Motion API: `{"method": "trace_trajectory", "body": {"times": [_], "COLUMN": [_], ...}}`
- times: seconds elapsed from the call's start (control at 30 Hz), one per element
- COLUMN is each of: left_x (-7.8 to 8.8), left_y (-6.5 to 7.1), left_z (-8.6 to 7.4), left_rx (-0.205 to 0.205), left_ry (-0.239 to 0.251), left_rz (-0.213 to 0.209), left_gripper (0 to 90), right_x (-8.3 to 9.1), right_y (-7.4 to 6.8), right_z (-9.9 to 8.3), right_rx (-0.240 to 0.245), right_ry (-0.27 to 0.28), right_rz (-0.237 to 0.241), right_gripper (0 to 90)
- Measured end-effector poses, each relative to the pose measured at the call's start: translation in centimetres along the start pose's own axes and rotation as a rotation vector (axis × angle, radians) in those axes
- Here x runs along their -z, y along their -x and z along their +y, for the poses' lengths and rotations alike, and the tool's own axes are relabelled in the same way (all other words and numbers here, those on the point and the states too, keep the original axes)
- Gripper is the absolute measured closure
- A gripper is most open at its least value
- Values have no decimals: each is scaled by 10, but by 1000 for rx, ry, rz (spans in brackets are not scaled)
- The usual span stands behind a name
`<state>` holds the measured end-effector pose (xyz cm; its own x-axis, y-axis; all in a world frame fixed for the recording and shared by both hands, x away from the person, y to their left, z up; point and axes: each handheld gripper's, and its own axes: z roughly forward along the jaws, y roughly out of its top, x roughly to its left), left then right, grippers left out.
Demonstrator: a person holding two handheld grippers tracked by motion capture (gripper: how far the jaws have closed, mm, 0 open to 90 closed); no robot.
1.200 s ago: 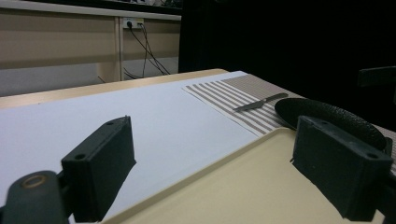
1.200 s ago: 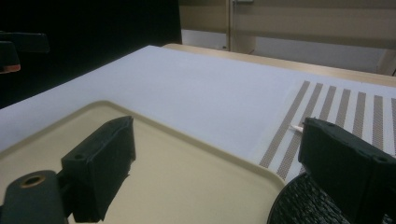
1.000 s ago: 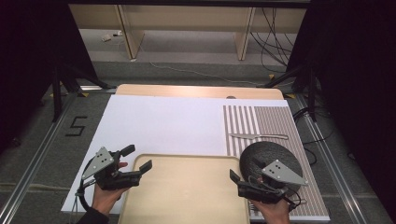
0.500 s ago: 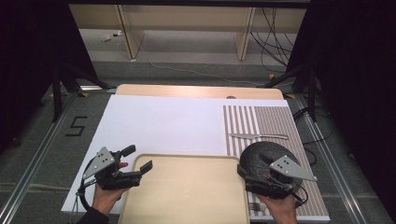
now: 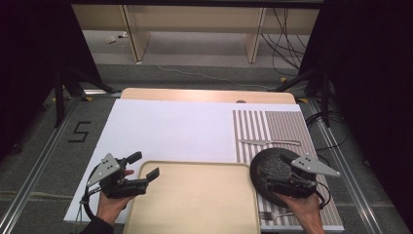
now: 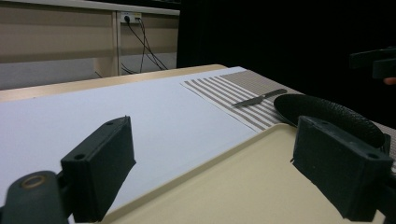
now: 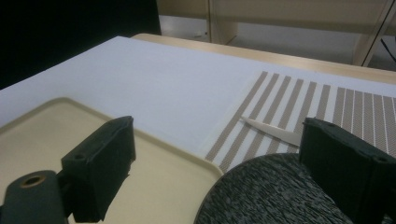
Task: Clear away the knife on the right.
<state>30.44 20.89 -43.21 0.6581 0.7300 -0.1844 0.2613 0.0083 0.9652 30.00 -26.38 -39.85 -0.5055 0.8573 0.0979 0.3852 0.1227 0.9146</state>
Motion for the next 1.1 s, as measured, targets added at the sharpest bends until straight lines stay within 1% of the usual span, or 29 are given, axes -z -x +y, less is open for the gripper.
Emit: {"method": "trace_trajectory", "body": {"times": [0.03, 0.07, 0.17, 0.2, 0.23, 0.27, 0.3, 0.33, 0.37, 0.4, 0.43, 0.47, 0.5, 0.53, 0.57, 0.6, 0.63, 0.67, 0.7, 0.73, 0.77, 0.8, 0.83, 0.9, 0.93, 0.97, 1.03, 1.07, 1.1], "left_x": [0, 0, 0, 0, 0, -1, -1, -1, -1, -1, -1, -1, -1, -1, -1, -1, -1, -2, -2, -2, -3, -3, -3, -3, -4, -4, -4, -4, -4], "left_y": [0, 0, 0, 0, -1, -1, -1, -1, -1, -1, -1, -1, -1, -1, -1, -1, -1, -1, -1, -2, -1, -1, -1, -1, -2, -2, -2, -2, -2], "left_z": [0, 0, 0, 0, 0, -1, 0, 0, -1, -1, -1, -1, -1, -1, -1, -1, -1, -1, -1, -1, -1, -1, -1, -2, -2, -2, -2, -2, -2], "left_rx": [0, 0, 0, 0, 1, 2, 1, 2, 2, 0, 0, -1, -1, -1, -1, 0, 1, 2, 0, -4, 0, -2, -1, 2, 3, 3, 2, 1, 0], "left_ry": [-1, -1, -1, -1, -1, 5, -3, -3, -3, -7, -7, -8, -8, -9, -9, -9, -8, -9, -9, -9, -5, -12, -13, -14, -15, -15, -13, -13, -13], "left_rz": [0, 0, 1, 1, 2, -5, 4, 4, 4, 5, 5, 6, 7, 7, 7, 10, 8, 8, 8, 3, 2, 9, 10, 11, 10, 10, 8, 8, 7], "left_gripper": [123, 123, 123, 123, 123, 123, 123, 123, 123, 123, 123, 123, 123, 123, 123, 123, 123, 123, 123, 123, 123, 123, 123, 123, 123, 123, 123, 123, 123], "right_x": [1, 1, 0, 0, 0, 0, 0, 0, 1, 0, 0, -1, -1, -2, -2, -2, -4, -4, -5, -8, -9, -12, -16, -20, -25, -27, -30, -36, -36], "right_y": [2, 2, 14, 14, 18, 18, 20, 24, 29, 38, 38, 44, 48, 56, 56, 61, 70, 70, 74, 78, 80, 83, 87, 89, 92, 95, 97, 102, 102], "right_z": [2, 2, 7, 7, 11, 11, 13, 15, 18, 22, 22, 23, 26, 28, 28, 29, 34, 34, 36, 37, 40, 41, 46, 46, 49, 49, 50, 51, 51], "right_rx": [-3, -3, 17, 17, 14, 14, 15, 23, 12, 10, 10, 28, 10, 14, 14, 27, 38, 38, 43, 41, 35, 46, 50, 56, 40, 44, 38, 33, 33], "right_ry": [-26, -26, -42, -42, -66, -66, -79, -87, -96, -116, -116, -127, -159, -187, -187, -195, -236, -236, -252, -249, -274, -289, -350, -353, -381, -400, -407, -444, -444], "right_rz": [-1, -1, -9, -9, -5, -5, -2, -7, -13, -13, -13, -23, -7, -21, -21, -41, -48, -48, -58, -44, -64, -58, -69, -66, -77, -75, -81, -90, -90], "right_gripper": [120, 120, 122, 122, 123, 123, 122, 123, 123, 128, 128, 129, 129, 133, 133, 141, 141, 141, 141, 141, 141, 141, 141, 141, 142, 143, 144, 147, 147]}}
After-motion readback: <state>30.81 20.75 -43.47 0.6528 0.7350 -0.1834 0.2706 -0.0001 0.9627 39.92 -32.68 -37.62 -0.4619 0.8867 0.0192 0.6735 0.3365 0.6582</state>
